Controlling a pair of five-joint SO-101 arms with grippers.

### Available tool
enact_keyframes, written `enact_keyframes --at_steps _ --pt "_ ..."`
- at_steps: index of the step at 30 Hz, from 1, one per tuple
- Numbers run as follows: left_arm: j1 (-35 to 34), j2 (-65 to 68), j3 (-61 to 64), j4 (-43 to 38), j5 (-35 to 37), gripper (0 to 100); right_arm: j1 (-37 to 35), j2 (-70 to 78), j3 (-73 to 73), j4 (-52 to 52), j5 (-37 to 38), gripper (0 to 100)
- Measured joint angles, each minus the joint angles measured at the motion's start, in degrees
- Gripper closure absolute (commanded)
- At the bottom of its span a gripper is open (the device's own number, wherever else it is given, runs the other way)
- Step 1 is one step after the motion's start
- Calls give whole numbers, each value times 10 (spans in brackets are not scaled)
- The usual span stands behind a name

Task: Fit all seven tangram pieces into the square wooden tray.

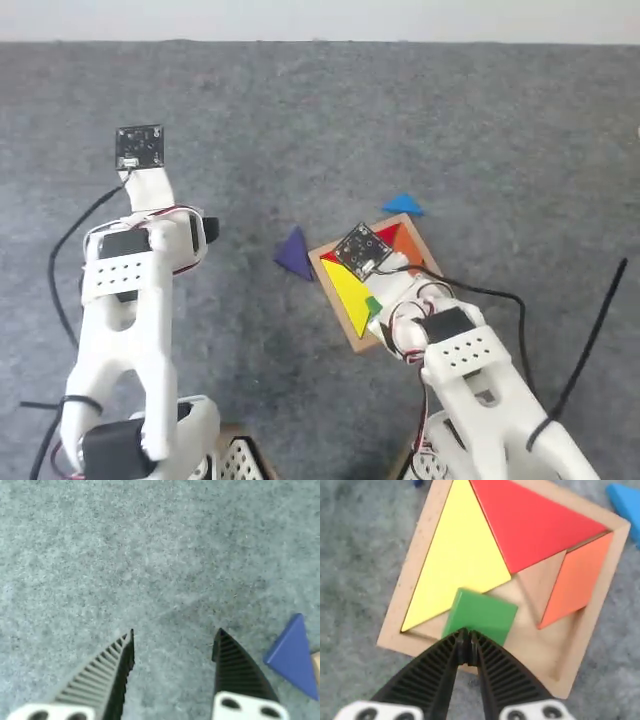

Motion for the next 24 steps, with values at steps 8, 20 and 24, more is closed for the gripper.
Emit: enact_keyframes --at_steps 8,20,24 --pt "0 0 0 0 0 758 19 49 -8 0 30 993" --pt "0 0 0 0 0 758 76 156 -84 -17 55 993" --pt "0 0 0 0 0 758 64 157 -91 -18 61 993"
